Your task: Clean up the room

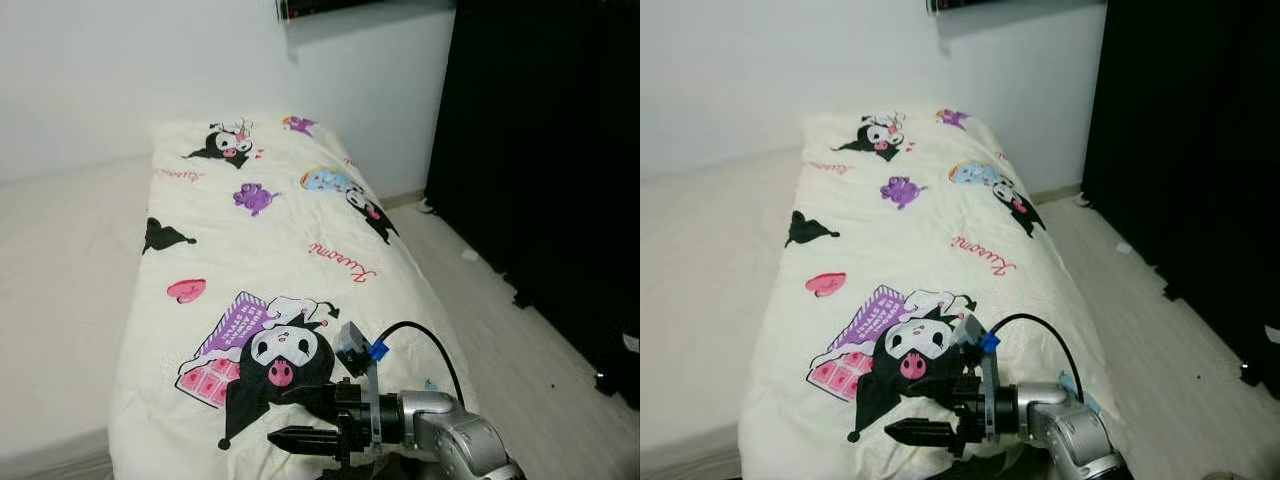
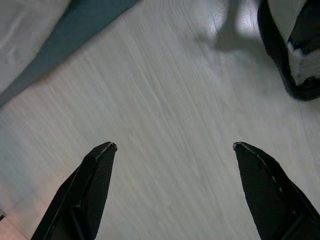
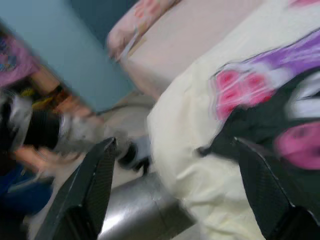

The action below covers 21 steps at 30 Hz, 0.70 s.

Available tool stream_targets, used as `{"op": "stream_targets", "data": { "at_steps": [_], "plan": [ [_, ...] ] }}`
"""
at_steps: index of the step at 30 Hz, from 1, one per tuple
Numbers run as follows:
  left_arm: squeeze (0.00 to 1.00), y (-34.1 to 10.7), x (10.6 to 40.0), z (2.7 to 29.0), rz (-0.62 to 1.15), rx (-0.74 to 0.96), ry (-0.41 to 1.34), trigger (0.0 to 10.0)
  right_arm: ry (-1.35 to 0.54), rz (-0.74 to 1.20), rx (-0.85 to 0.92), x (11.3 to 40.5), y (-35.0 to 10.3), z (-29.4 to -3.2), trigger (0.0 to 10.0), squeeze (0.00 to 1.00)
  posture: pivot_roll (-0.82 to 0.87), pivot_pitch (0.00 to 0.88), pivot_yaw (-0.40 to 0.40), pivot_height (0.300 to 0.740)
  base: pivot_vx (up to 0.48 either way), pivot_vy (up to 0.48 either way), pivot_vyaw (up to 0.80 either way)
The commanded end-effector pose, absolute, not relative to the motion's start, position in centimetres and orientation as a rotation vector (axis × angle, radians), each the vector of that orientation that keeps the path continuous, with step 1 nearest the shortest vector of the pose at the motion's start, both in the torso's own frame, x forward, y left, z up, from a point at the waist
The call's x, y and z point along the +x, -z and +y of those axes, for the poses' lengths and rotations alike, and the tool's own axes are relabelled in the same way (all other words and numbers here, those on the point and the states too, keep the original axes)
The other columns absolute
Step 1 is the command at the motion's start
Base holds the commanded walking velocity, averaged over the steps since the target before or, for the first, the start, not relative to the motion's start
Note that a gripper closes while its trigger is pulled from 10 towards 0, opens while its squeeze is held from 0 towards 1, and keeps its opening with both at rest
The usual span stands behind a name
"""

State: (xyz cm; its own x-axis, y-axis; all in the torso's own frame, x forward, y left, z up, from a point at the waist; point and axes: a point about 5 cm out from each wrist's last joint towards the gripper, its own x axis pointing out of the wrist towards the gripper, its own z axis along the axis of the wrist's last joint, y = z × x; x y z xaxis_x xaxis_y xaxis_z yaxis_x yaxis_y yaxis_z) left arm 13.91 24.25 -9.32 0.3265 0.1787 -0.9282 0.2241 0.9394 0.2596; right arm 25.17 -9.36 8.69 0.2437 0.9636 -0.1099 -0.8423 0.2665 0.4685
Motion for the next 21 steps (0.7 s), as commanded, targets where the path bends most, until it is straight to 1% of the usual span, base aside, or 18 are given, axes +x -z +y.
{"op": "stream_targets", "data": {
  "at_steps": [1, 2, 3, 4, 6, 7, 9, 11, 12, 13, 14, 17, 21],
  "plan": [
    [0.00, 9.4, 13.8, 24.1, 1.259, 0.381, 0.029, 10.0, -1.191, 0.369, 0.385, 26.1, -9.4, -10.2, 10.0, 0.00, -0.02, 0.000, 0.075, 0.532, 0.000, 0.000, 0.00],
    [0.00, 9.4, 14.0, 24.0, 1.255, 0.380, 0.026, 10.0, -1.123, 0.346, 0.418, 26.7, -9.6, -11.0, 10.0, 0.00, -0.02, 0.000, 0.075, 0.532, 0.000, 0.000, 0.00],
    [0.00, 9.3, 14.2, 23.9, 1.260, 0.376, 0.015, 10.0, -0.928, 0.297, 0.480, 28.3, -9.5, -13.6, 10.0, 0.00, -0.04, 0.000, 0.074, 0.537, 0.000, 0.000, 0.00],
    [0.00, 9.3, 14.3, 23.8, 1.266, 0.373, 0.008, 10.0, -0.802, 0.271, 0.523, 29.0, -9.3, -15.3, 10.0, 0.00, -0.04, 0.000, 0.074, 0.542, 0.000, 0.000, 0.00],
    [0.00, 9.3, 14.3, 23.8, 1.278, 0.384, 0.008, 10.0, -0.574, 0.235, 0.554, 29.5, -8.4, -18.5, 10.0, 0.00, -0.04, 0.000, 0.076, 0.552, -0.480, 0.000, 0.00],
    [0.00, 9.3, 14.3, 23.7, 1.279, 0.387, 0.009, 10.0, -0.516, 0.229, 0.556, 29.5, -8.1, -19.2, 10.0, 0.00, -0.04, 0.000, 0.076, 0.557, -0.480, 0.000, 0.00],
    [0.00, 9.3, 14.3, 23.7, 1.279, 0.389, 0.010, 10.0, -0.479, 0.226, 0.558, 29.5, -7.8, -19.7, 10.0, 0.00, -0.04, 0.000, 0.076, 0.561, -0.480, 0.000, 0.00],
    [0.00, 9.3, 14.3, 23.7, 1.277, 0.386, 0.007, 10.0, -0.362, 0.239, 0.571, 29.0, -6.8, -21.2, 10.0, 0.00, -0.05, 0.000, 0.079, 0.571, -0.463, 0.000, 0.00],
    [0.00, 9.3, 14.3, 23.7, 1.277, 0.386, 0.007, 10.0, -0.362, 0.239, 0.571, 29.0, -6.8, -21.2, 10.0, 0.00, -0.05, 0.000, 0.079, 0.571, -0.446, 0.000, 0.00],
    [0.00, 9.3, 14.3, 23.7, 1.272, 0.381, 0.005, 10.0, -0.299, 0.243, 0.580, 28.7, -6.2, -21.9, 10.0, 0.00, -0.05, 0.000, 0.078, 0.576, -0.446, 0.000, 0.00],
    [0.00, 9.3, 14.3, 23.9, 1.269, 0.380, 0.001, 10.0, -0.249, 0.244, 0.585, 28.3, -5.8, -22.4, 10.0, 0.00, -0.05, 0.000, 0.079, 0.581, 0.000, 0.000, 0.00],
    [0.00, 9.3, 14.1, 24.1, 1.270, 0.384, -0.004, 10.0, -0.203, 0.242, 0.587, 27.7, -5.3, -22.9, 10.0, 0.00, -0.06, 0.000, 0.077, 0.591, 0.000, 0.000, 0.00],
    [0.00, 9.3, 14.0, 24.2, 1.273, 0.387, -0.005, 10.0, -0.196, 0.247, 0.582, 27.5, -5.2, -23.1, 10.0, 0.00, -0.06, 0.000, 0.076, 0.601, 0.000, 0.000, 0.00]
  ]
}}
